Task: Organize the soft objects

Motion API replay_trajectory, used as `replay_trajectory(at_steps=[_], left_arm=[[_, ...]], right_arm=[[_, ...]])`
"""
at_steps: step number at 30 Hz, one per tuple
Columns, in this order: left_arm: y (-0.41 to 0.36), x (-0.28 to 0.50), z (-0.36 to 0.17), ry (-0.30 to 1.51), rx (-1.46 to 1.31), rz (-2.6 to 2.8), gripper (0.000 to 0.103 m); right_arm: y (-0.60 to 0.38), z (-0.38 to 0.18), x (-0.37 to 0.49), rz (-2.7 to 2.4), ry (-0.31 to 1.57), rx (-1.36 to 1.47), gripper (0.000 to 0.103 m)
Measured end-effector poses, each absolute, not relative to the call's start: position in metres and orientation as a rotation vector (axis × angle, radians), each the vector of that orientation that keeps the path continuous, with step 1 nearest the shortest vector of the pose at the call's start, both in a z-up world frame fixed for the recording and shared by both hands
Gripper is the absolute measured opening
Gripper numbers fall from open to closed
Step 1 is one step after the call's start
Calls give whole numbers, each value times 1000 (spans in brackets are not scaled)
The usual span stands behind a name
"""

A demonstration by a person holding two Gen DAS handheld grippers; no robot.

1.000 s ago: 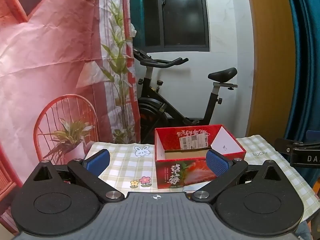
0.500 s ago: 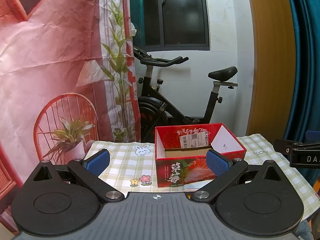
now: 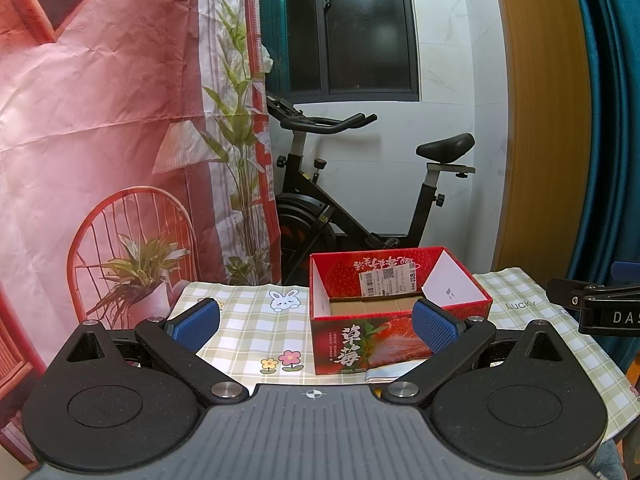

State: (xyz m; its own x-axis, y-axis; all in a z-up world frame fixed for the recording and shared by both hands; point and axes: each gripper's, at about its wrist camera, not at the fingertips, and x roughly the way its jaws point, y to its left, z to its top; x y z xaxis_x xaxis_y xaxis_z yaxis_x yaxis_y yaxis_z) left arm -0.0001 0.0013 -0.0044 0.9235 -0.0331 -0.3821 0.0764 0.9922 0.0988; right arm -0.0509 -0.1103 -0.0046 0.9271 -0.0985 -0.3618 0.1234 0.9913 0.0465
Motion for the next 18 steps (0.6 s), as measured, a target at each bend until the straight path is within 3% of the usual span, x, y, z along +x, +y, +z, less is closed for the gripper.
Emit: replay_trajectory(at_steps=[18], left_arm=[[0,0,-6,391,115,-58,103]], right_arm=[[-111,-6,-50,-114,367,70,103]])
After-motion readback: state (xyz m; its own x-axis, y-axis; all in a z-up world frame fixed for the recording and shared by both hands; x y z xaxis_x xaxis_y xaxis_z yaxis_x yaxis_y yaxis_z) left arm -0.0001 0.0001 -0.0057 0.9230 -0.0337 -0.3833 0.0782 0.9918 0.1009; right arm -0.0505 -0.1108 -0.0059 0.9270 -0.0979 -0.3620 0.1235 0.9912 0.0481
